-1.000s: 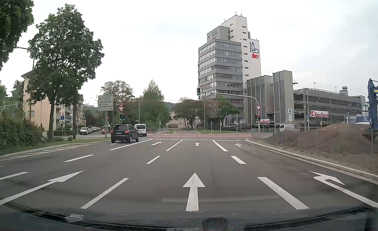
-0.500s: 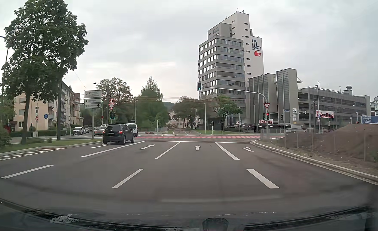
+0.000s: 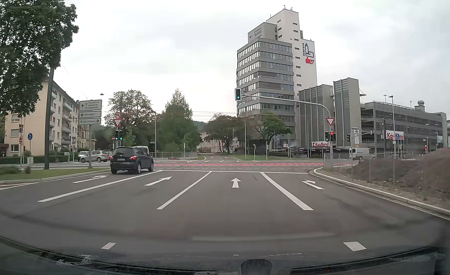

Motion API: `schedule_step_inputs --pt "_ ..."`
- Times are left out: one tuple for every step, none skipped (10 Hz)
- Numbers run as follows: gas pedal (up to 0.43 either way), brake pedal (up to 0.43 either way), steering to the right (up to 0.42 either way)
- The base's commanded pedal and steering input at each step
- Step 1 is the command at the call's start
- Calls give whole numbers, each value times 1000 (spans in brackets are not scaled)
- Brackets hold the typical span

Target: Follow the waypoints while adhering to traffic rules and regulations

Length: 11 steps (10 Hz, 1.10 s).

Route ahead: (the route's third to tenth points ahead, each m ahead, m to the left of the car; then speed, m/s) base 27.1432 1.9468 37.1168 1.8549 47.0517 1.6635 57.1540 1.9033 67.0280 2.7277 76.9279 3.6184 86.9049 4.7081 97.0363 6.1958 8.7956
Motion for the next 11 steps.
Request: schedule_step_inputs --pt "130 0 1" --pt "130 0 1" --pt "130 0 1" --pt "130 0 1" --pt "130 0 1" --pt "130 0 1" --pt "130 0 1" --pt "130 0 1" --pt "130 0 1" --pt "118 0 1" --pt "118 0 1"
